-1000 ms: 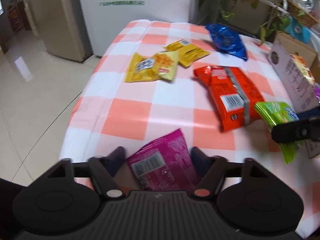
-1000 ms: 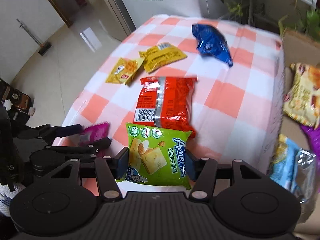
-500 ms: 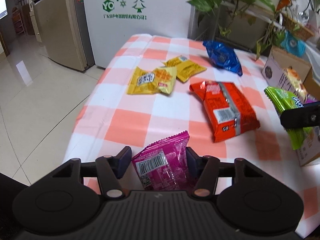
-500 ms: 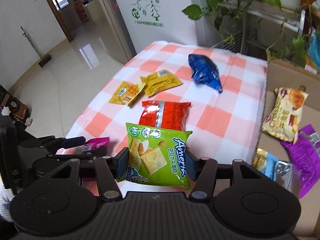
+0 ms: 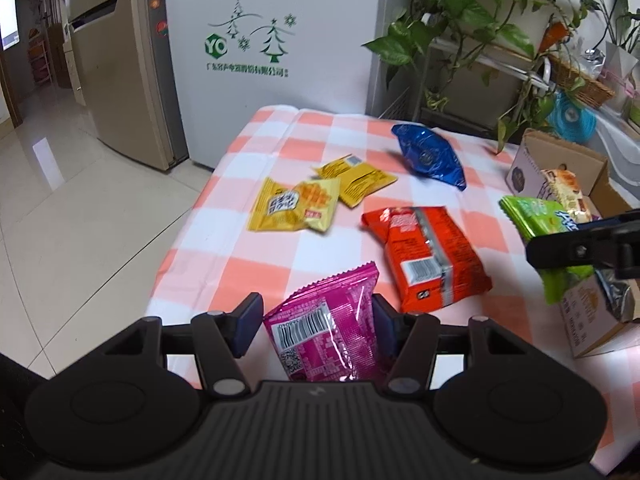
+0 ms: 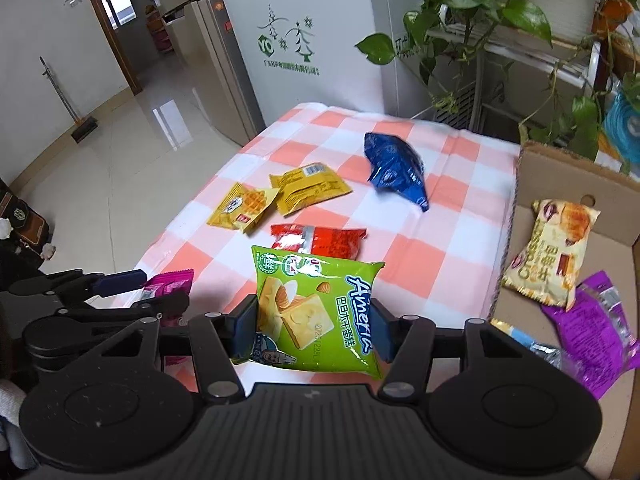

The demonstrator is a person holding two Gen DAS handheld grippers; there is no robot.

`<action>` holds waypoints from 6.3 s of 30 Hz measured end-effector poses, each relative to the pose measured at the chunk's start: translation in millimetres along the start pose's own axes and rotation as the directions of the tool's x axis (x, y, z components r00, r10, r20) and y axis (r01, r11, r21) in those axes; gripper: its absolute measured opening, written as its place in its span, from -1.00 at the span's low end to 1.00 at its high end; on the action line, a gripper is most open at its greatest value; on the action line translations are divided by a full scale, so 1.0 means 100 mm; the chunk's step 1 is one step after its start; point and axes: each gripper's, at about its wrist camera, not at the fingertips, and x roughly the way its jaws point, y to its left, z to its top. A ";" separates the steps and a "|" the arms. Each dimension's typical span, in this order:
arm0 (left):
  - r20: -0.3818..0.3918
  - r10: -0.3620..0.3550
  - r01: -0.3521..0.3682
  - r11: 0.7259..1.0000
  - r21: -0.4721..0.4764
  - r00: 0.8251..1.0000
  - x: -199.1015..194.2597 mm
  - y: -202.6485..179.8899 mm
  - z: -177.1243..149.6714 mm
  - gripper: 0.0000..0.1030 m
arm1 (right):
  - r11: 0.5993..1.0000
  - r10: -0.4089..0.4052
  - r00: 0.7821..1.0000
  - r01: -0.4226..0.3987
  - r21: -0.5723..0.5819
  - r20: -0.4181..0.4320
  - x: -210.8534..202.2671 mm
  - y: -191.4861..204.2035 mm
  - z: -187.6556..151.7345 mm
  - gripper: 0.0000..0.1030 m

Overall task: Organize snacks
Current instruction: 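Lift the green bag with the right tool while the left carries the pink bag toward the box, then open both tools over the box to drop the green and pink bags, then move the right tool to the red bag while the left reaches the yellow waffle packet, then close the right tool on the red bag while the left closes on the waffle packet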

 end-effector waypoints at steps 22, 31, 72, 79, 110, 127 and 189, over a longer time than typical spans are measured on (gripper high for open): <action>0.060 -0.171 0.167 0.984 0.067 0.983 -0.13 -0.91 0.50 0.11 | 0.988 -0.156 0.978 0.154 0.023 0.136 -0.34 -0.48 0.22 0.24; 0.060 -0.264 0.257 0.961 0.106 0.963 -0.12 -1.39 0.63 0.11 | 0.975 -0.220 0.964 0.214 0.054 0.149 -0.43 -0.77 0.31 0.24; -0.013 -0.293 0.289 0.934 0.212 0.956 0.10 -2.19 0.73 0.76 | 0.929 -0.322 0.928 0.272 0.250 0.188 -0.60 -1.37 0.41 0.86; -0.006 -0.262 0.255 0.933 0.255 0.965 0.09 -2.11 0.75 0.76 | 0.928 -0.334 0.926 0.291 0.232 0.176 -0.53 -1.29 0.44 0.90; -0.013 -0.143 0.143 0.977 0.155 0.990 0.14 -0.52 0.78 0.86 | 0.955 -0.298 0.945 0.295 0.045 0.136 -0.05 -0.71 0.51 0.98; -0.111 0.014 0.014 0.970 0.243 0.994 0.72 0.19 0.99 0.85 | 0.976 -0.182 0.983 0.183 -0.119 0.024 0.38 -0.12 0.40 0.99; -0.207 -0.151 0.215 0.917 0.335 0.967 1.41 0.19 0.94 0.36 | 0.980 -0.192 0.974 0.185 -0.071 -0.121 1.34 -0.02 0.46 0.55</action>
